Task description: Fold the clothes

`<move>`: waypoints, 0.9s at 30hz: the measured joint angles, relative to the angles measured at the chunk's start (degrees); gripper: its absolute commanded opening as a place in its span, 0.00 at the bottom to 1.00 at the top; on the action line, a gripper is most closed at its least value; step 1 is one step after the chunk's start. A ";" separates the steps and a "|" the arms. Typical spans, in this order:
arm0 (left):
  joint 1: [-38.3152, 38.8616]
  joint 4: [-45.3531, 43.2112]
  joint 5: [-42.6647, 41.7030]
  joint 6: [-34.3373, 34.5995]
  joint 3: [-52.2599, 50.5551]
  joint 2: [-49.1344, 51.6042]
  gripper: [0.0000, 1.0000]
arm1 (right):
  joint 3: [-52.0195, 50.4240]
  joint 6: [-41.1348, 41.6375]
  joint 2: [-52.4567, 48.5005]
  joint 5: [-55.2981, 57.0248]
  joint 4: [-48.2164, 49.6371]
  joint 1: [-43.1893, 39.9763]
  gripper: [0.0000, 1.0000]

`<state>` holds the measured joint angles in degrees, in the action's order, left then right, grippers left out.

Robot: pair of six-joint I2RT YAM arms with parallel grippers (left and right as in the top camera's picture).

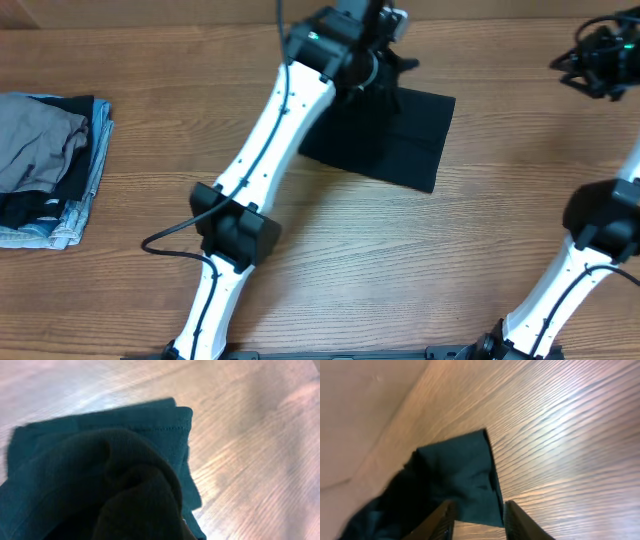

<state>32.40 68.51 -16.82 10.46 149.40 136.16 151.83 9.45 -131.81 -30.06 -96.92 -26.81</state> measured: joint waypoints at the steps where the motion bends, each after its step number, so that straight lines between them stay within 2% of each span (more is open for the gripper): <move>1: 0.94 0.00 0.13 0.15 0.00 0.50 0.04 | 0.00 0.00 1.31 -0.09 -0.15 -1.14 0.65; 3: 1.88 0.04 0.17 0.15 0.02 0.98 0.04 | 0.02 -0.11 3.30 -0.20 -0.24 -2.80 0.77; 5: 2.43 0.46 0.35 0.15 0.02 1.05 0.08 | 0.07 -0.07 4.44 -0.44 -0.22 -3.87 0.83; 10: 3.17 1.11 0.68 0.46 0.02 1.27 0.10 | 0.07 -0.04 4.48 -1.03 -0.17 -3.89 0.91; 11: 3.34 1.07 0.79 0.46 0.04 1.53 0.17 | 0.07 0.07 4.48 -1.53 -0.20 -3.91 0.94; 12: 3.69 0.90 0.81 0.52 0.22 2.23 0.34 | 0.07 0.15 4.48 -1.92 -0.22 -3.89 0.96; 13: 4.17 0.44 0.79 0.63 0.22 3.32 0.43 | 0.07 0.07 4.48 -2.47 -0.17 -3.89 0.96; 16: 5.07 -2.16 0.35 0.76 0.22 6.51 0.51 | 0.07 0.20 4.48 -3.02 -0.22 -3.91 0.97; 18: 5.27 -3.76 -0.55 0.83 0.22 8.15 0.76 | 0.07 0.20 4.48 -3.21 -0.20 -3.89 0.97; 19: 5.35 -4.44 -1.09 0.90 0.22 8.76 0.93 | 0.07 0.20 4.48 -3.21 -0.20 -3.89 0.98; 20: 5.38 -5.07 -1.75 1.07 0.22 9.40 1.00 | 0.07 0.20 4.48 -3.41 -0.20 -3.89 0.98; 24: 5.38 -5.16 -2.12 1.25 0.22 10.23 1.00 | 0.07 0.20 4.48 -4.02 -0.20 -3.85 0.98; 27: 4.83 -1.11 2.56 2.97 0.46 10.23 1.00 | 0.07 0.17 4.48 -4.94 -0.20 -3.39 1.00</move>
<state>37.23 67.40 -14.26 13.43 149.86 146.39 151.89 9.63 -127.33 -35.00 -97.12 -30.20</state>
